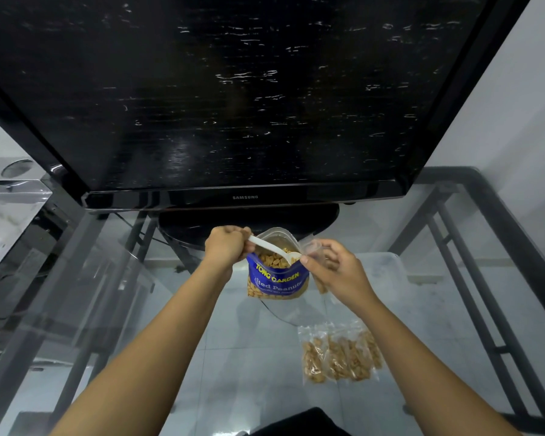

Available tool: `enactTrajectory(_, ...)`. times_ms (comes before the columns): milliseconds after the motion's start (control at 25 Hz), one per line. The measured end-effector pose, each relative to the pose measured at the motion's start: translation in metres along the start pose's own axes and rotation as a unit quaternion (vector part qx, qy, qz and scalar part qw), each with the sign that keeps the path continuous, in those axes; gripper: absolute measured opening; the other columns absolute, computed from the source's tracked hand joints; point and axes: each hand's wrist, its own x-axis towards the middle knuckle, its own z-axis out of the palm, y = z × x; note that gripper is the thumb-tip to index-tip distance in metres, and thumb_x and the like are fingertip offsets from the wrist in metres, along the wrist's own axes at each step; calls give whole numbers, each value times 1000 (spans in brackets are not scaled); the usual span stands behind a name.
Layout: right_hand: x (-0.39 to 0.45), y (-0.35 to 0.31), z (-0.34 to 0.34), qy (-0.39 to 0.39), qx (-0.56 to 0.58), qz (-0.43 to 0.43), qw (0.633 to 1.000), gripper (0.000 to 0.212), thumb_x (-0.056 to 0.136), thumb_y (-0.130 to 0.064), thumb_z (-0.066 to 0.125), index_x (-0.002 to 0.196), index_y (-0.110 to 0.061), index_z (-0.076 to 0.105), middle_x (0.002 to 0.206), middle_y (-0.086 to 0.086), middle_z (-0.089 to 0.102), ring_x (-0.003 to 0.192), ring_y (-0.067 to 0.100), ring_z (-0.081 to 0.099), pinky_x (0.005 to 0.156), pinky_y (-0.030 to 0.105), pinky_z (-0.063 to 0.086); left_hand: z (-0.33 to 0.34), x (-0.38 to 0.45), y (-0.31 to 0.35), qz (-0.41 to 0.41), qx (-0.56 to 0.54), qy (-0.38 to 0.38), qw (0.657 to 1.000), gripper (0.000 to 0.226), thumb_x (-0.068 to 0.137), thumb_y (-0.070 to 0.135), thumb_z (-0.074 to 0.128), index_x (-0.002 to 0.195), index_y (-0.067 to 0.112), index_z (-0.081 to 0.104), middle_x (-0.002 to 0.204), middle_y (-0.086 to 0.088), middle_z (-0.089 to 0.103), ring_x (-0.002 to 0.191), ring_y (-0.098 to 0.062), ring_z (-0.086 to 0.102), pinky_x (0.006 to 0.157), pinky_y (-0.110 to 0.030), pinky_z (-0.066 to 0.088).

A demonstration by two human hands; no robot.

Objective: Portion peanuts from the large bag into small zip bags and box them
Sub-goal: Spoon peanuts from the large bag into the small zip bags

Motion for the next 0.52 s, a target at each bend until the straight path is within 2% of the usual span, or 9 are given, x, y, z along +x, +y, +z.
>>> enactTrajectory(120, -1, -2, -1, 7, 15, -2, 1000, 41, 79, -30, 69, 115, -19, 54, 104, -6, 67, 97, 12, 65, 64, 18, 55, -6, 9, -3, -36, -34, 6, 999, 17, 92, 17, 54, 91, 3, 64, 63, -6, 61, 51, -10, 52, 42, -17, 40)
enactTrajectory(240, 0, -6, -5, 50, -5, -18, 999, 41, 78, -33, 70, 115, -21, 56, 103, -5, 65, 93, 13, 63, 59, 14, 51, -13, 14, -3, -45, -50, 9, 998, 16, 92, 17, 54, 87, 4, 62, 60, -5, 59, 48, -9, 50, 40, -16, 39)
enactTrajectory(360, 4, -14, -9, 72, -123, -47, 989, 47, 73, -37, 74, 114, -22, 57, 102, -10, 59, 94, 8, 57, 67, 12, 47, -23, 20, -1, -39, -66, 11, 997, 15, 92, 15, 54, 83, 6, 61, 53, -2, 59, 46, -8, 52, 39, -17, 39)
enactTrajectory(520, 9, -19, -8, 70, -285, -112, 949, 51, 70, -41, 76, 112, -18, 59, 100, -3, 61, 88, 13, 57, 73, 25, 48, -39, 18, 19, -8, -83, 19, 996, 15, 93, 14, 52, 83, 8, 61, 63, -4, 57, 51, -8, 49, 38, -14, 39)
